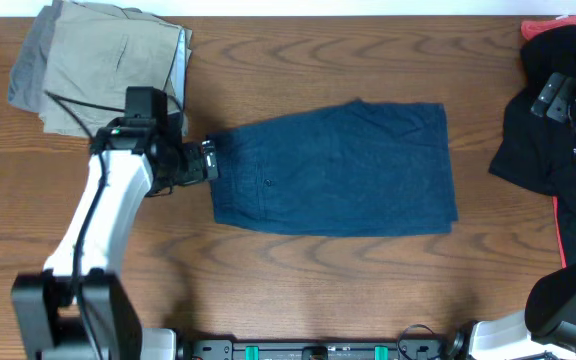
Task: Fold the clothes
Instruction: 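Reach the left gripper to the shorts' left edge and grasp it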
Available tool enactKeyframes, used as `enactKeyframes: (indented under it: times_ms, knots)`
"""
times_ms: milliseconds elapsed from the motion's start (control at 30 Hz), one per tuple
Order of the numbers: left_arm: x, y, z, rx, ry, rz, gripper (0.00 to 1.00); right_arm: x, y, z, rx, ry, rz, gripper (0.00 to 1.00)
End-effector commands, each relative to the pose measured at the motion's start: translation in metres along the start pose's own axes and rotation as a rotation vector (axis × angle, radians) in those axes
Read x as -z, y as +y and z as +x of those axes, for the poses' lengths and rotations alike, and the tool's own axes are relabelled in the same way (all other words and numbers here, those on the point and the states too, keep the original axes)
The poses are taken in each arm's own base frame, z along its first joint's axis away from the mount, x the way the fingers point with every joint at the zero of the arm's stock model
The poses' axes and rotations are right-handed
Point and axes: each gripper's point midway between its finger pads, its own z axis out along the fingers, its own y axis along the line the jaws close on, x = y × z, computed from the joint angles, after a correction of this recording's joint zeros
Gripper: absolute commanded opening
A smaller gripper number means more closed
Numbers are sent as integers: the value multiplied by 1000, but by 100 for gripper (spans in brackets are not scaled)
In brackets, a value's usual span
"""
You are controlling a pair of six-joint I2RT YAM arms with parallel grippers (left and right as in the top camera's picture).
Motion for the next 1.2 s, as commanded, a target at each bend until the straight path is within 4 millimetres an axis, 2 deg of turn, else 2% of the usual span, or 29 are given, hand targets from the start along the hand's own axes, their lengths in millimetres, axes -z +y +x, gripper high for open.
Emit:
enactKeyframes:
  times_ms: [0, 100, 333, 700, 867, 933, 967, 1100, 1167]
  knots:
    - [-14, -5, -9, -19, 5, 28, 98, 5, -1, -5, -15, -17, 1, 99]
    - [-31, -9, -9, -15, 35, 63, 98, 5, -1, -5, -15, -17, 1, 99]
    - [-65, -4, 5, 4, 136, 61, 98, 5, -1, -5, -15, -17, 1, 99]
    - [-92, -9, 14, 9, 202, 110, 99, 5, -1, -5, -15, -17, 1, 99]
    - [-104, -18, 22, -20, 229, 109, 94, 5, -1, -5, -15, -17, 1, 99]
    - [-107, -23, 23, -38, 230, 112, 87, 5, -1, -5, -15, -17, 1, 99]
    - [-108, -26, 23, -46, 229, 114, 80, 5, -1, -5, -15, -17, 1, 99]
    - [-110, -29, 21, -56, 215, 114, 39, 5, -1, -5, -15, -17, 1, 99]
    - [-110, -27, 21, -55, 212, 103, 26, 5, -1, -5, -15, -17, 1, 99]
